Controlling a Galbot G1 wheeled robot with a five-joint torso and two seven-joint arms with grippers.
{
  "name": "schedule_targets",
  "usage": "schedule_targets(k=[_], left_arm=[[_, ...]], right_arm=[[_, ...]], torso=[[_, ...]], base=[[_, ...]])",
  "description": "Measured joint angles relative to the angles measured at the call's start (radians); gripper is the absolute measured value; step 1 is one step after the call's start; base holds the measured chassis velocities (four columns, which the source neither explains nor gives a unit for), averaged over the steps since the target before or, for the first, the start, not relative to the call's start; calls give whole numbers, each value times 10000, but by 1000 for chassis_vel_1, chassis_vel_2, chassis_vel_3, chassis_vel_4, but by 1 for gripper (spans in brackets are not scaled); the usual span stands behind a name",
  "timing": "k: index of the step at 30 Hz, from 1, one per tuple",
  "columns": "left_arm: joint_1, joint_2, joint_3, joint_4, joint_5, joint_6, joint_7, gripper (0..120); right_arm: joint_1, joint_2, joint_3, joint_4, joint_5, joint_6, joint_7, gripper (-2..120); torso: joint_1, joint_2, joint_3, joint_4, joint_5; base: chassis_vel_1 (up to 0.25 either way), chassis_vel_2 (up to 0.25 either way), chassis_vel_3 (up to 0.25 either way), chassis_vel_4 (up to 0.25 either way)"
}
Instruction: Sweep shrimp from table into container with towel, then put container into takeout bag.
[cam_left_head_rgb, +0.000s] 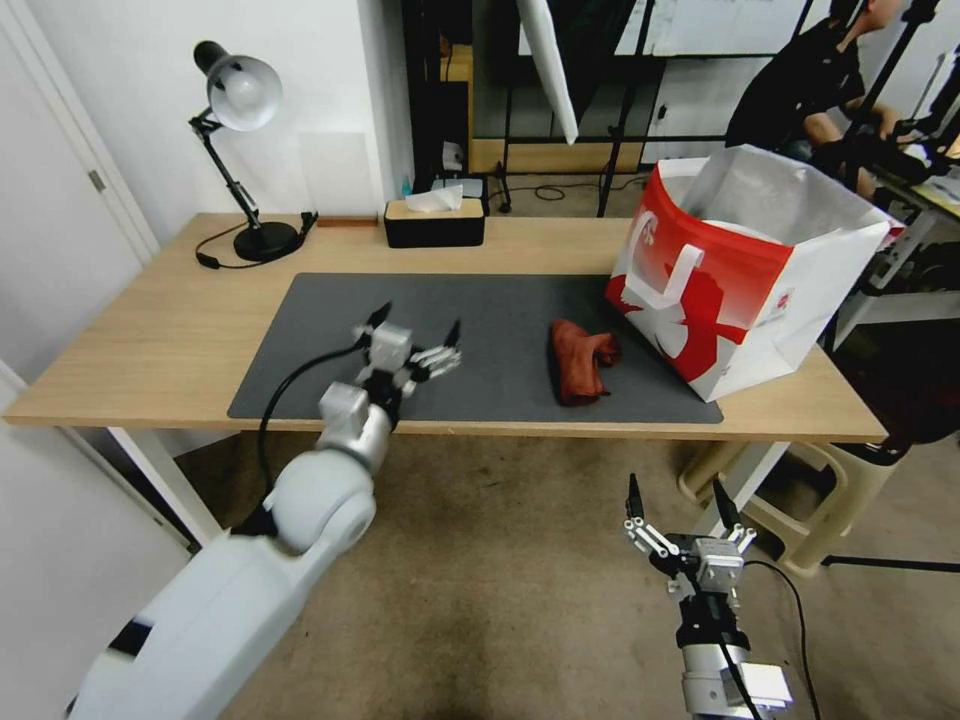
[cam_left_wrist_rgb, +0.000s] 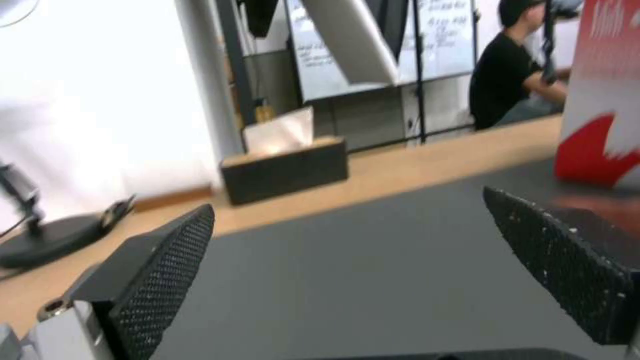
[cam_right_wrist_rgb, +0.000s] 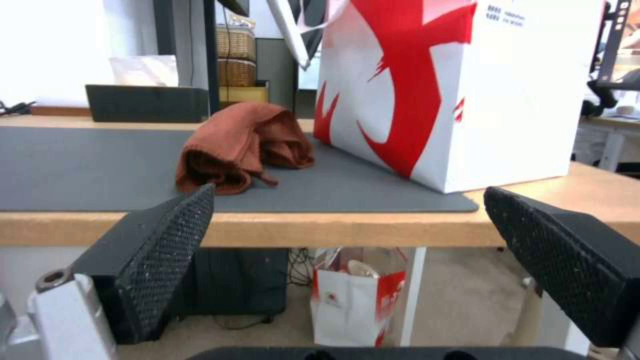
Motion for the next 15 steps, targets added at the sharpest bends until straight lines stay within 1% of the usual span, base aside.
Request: schedule_targets(k=[1,2,3,4,5,6,7,8,11,12,14,15], left_arm=[[0,0,0,0,0,0,0,100],[120,15,-53,-31,62,-20,-8,100],[581,33,-269,-134,293,-100,-60,100],[788,19,-352,-180,368,-140,-90,100],[788,19,-352,-180,368,-140,-90,100],[916,6,-400,-204,409,-164,-110,100],[1428,-62,-580,-308,558,-278,-170,100],[1428,-62,-580,-308,558,-278,-170,100],[2796,-357,-988,-516,1206,-802,-380,100],[2796,-357,-988,-516,1206,-802,-380,100],[3522,-595,-1296,-598,1514,-1133,-440,100],[3774,-714,-1414,-596,1616,-1304,-472,100]], right_arm=[[0,0,0,0,0,0,0,100],[4,-8,11,14,4,-8,6,100],[30,-38,48,49,25,-42,15,100],[41,-40,65,60,38,-62,16,100],[41,-40,65,60,38,-62,16,100],[46,-41,73,64,45,-72,17,100],[75,-43,93,84,77,-107,25,100],[75,-43,93,84,77,-107,25,100],[93,-45,161,118,169,-152,12,100],[93,-45,161,118,169,-152,12,100],[64,-56,242,156,352,-197,-69,100],[44,-49,296,174,482,-199,-169,100]], torso=[[0,0,0,0,0],[0,0,1,0,0],[0,0,0,-1,-1],[0,0,1,-2,1],[0,0,1,-2,1],[1,0,1,-1,1],[2,0,1,-2,-1],[2,0,1,-2,-1],[1,0,1,2,-1],[1,0,1,2,-1],[1,0,1,1,1],[1,0,1,0,0]], base=[[0,0,0,0],[0,0,0,0],[0,0,0,0],[0,0,0,0],[0,0,0,0],[0,0,0,0],[0,0,0,0],[0,0,0,0],[0,0,0,0],[0,0,0,0],[0,0,0,0],[0,0,0,0]])
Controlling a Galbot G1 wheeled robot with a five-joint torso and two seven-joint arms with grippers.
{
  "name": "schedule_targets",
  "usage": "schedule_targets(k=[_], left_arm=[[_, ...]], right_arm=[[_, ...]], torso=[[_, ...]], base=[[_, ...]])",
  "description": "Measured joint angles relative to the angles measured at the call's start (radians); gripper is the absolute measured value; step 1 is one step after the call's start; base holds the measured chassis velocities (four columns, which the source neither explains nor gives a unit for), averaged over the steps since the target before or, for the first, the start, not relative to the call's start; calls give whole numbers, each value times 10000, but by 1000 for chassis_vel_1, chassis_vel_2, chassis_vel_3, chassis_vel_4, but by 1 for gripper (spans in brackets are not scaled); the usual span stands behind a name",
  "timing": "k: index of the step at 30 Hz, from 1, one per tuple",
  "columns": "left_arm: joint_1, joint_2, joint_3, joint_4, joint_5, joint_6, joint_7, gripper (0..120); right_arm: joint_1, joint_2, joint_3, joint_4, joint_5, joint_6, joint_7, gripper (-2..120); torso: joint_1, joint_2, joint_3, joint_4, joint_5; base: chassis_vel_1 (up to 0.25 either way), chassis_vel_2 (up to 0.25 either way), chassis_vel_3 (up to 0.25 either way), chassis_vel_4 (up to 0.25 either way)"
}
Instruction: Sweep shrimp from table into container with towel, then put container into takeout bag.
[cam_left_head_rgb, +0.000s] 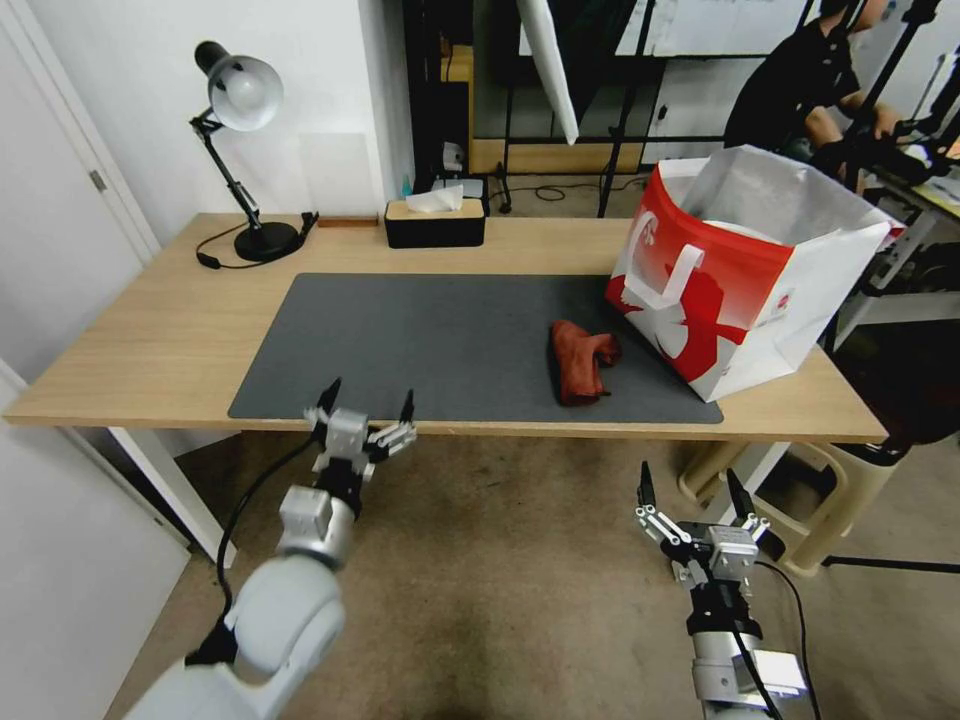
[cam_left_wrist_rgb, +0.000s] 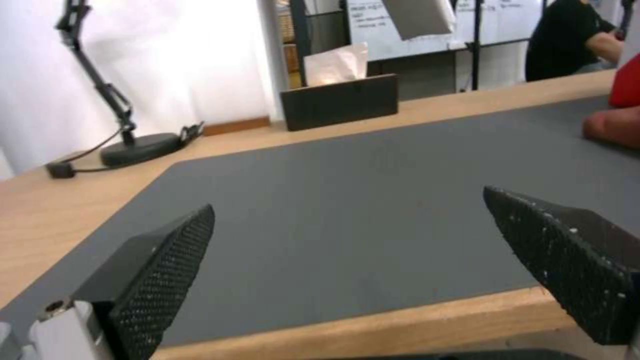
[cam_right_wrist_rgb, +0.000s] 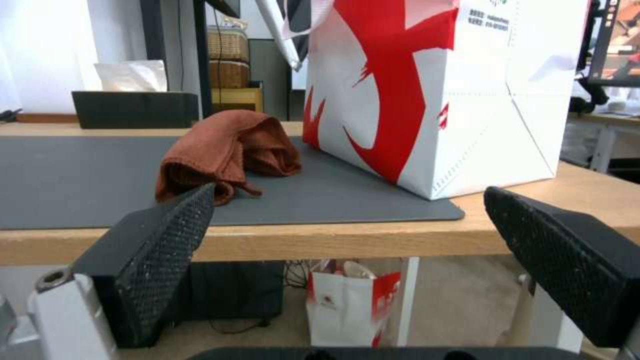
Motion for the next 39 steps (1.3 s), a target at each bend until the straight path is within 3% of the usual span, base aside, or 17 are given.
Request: schedule_targets(k=[7,17,39], left_arm=[[560,-301,-304,124,129,-389,1,100],[986,-696,-318,394,385,-1018,101,100],[1037,-893,-276,455,536,-1185,121,100]], right_arm=[[124,-78,25,28,801,-63,-738,100],[557,-308,-55,-167,1309,-114,-1422,100],[682,-335,-231,-231,1455,-122,-1628,100]], torso=[[0,0,1,-2,0],[0,-1,1,0,0],[0,-1,1,0,0]], base=[[0,0,0,0],[0,0,0,0],[0,0,0,0]])
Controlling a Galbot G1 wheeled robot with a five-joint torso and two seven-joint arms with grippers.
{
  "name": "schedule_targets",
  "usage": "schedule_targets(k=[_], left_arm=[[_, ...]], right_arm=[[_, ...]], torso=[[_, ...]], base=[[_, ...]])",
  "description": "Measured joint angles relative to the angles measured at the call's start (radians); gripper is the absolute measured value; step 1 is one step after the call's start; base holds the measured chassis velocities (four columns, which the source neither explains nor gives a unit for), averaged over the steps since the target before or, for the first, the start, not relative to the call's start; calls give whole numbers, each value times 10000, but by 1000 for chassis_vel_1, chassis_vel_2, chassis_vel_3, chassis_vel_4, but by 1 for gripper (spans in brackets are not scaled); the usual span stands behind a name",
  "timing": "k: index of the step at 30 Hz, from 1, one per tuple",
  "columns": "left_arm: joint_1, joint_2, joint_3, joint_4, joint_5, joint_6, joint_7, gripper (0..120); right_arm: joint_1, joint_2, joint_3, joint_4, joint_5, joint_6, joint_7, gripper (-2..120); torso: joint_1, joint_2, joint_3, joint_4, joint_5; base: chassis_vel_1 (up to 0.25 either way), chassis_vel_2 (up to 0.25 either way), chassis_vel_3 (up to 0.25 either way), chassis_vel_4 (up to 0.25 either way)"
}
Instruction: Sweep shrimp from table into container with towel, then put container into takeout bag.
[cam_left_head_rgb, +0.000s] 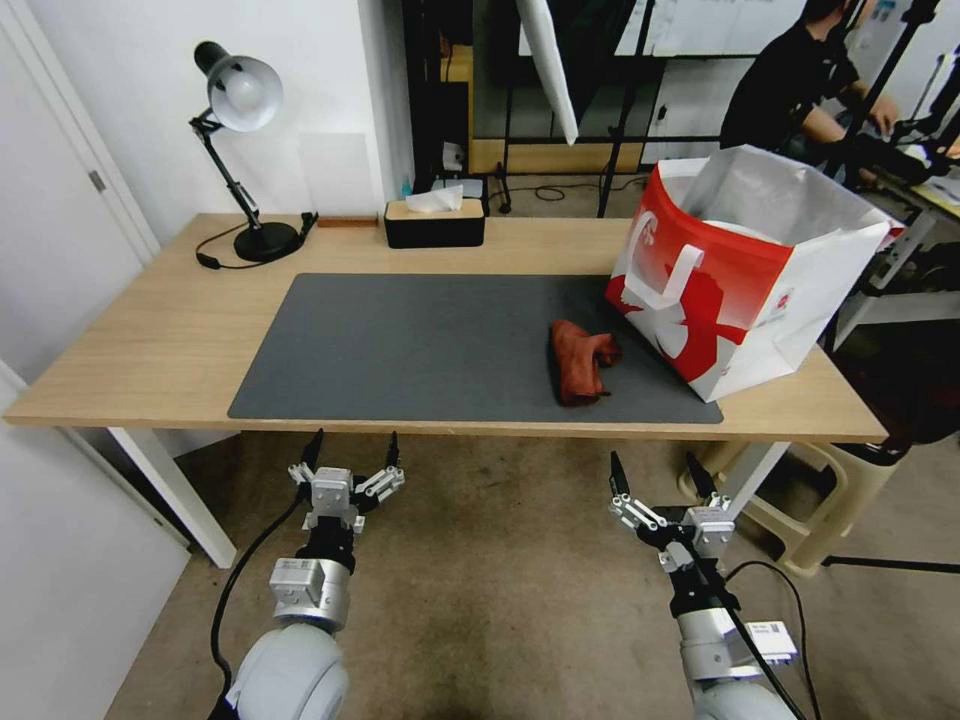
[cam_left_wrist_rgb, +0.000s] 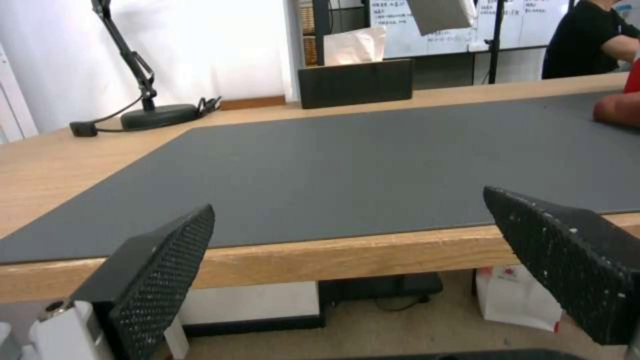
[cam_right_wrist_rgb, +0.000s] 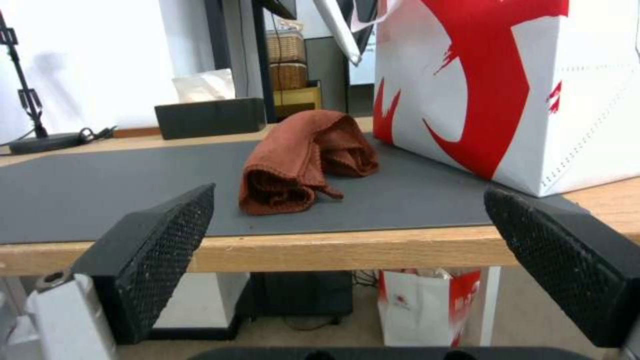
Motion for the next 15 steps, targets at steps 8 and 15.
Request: schedule_targets(k=[8,15], left_arm=[[-7,5,6,1,-5,5,0,100],[-9,9,10,1,-8,8,0,100]], right_arm=[[-2,1,2,0,-7,5,7,100],[-3,1,3,0,-12,9,11,100]], torso=[[0,0,0,0,0],[0,0,0,0,0]], base=[[0,0,0,0],[0,0,0,0]])
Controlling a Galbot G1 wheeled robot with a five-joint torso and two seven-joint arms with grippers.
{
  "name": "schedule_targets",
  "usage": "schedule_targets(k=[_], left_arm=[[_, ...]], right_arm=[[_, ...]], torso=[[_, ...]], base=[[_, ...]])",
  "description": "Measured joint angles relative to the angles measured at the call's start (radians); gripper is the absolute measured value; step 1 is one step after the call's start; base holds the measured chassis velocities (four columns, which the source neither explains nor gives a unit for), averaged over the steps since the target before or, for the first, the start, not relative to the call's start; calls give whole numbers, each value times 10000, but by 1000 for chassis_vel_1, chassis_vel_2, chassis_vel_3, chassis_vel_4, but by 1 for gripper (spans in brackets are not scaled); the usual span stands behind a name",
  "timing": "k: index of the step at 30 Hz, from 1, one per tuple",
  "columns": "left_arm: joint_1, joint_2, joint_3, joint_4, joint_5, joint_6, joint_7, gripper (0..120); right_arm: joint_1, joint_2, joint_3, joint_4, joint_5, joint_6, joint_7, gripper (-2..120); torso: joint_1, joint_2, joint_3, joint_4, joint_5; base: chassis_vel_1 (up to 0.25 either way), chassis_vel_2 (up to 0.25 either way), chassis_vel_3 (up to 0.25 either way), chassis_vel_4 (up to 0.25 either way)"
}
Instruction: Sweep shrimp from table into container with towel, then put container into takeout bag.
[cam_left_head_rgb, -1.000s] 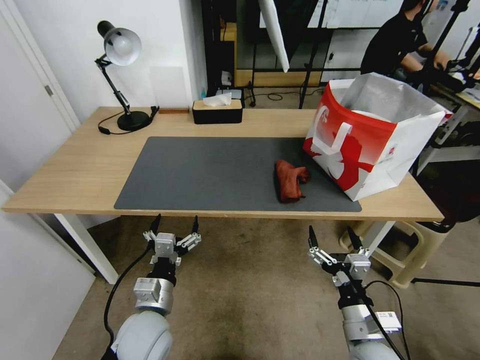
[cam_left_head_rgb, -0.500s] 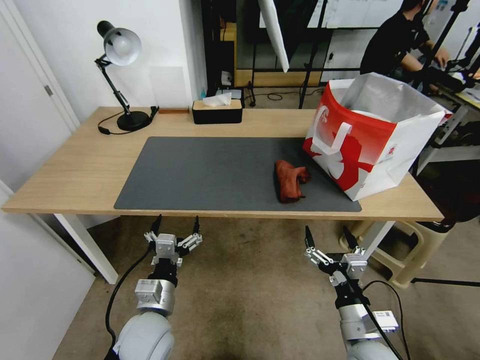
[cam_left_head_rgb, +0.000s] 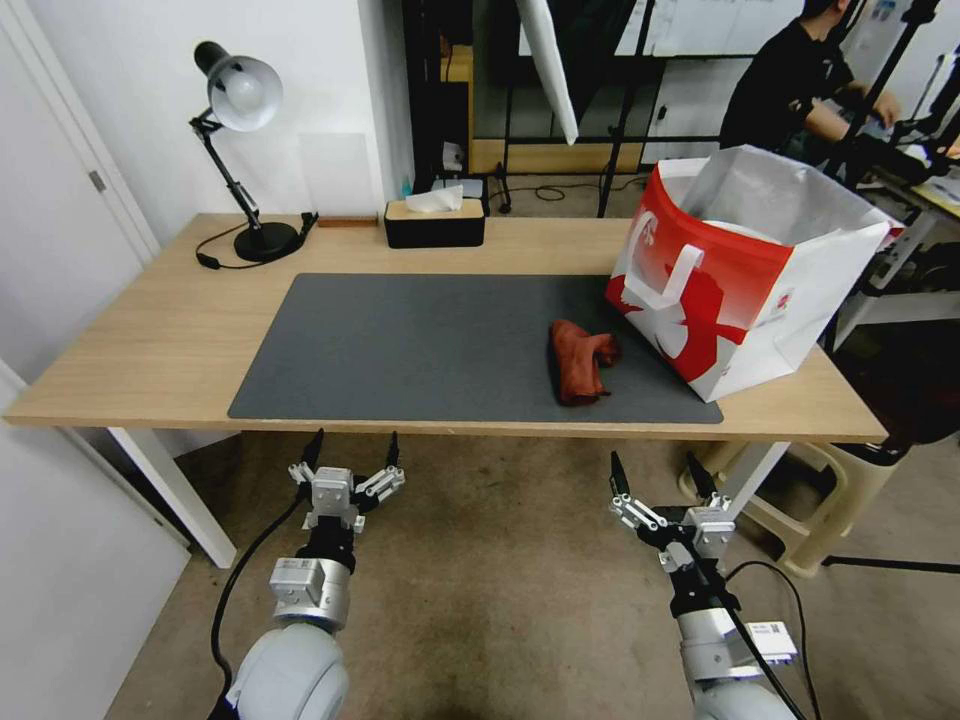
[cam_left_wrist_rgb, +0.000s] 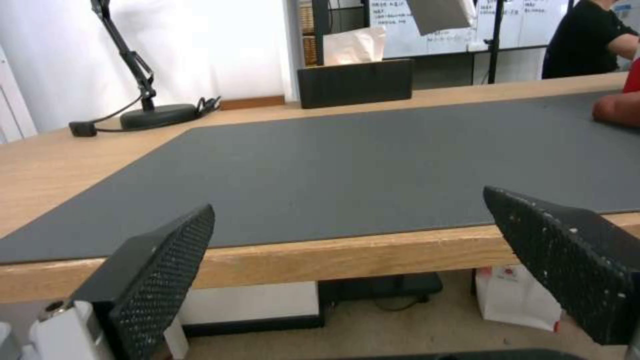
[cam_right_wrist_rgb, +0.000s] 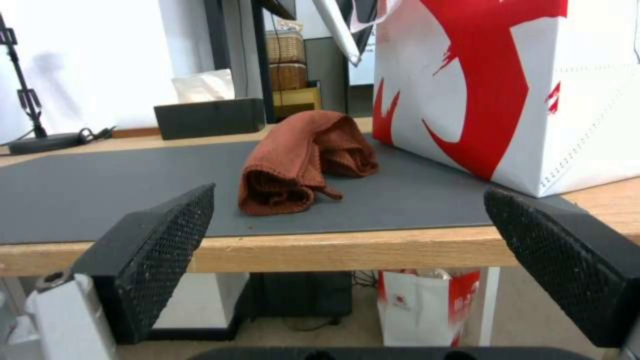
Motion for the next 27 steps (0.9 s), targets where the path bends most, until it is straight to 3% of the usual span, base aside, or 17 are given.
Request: schedule_targets(k=[27], left_arm=[[-3,3,1,0,-6,16,0,100]], right_arm=[[-1,1,0,3,-7,3,10,100]], torso=[[0,0,0,0,0]], base=[[0,0,0,0]])
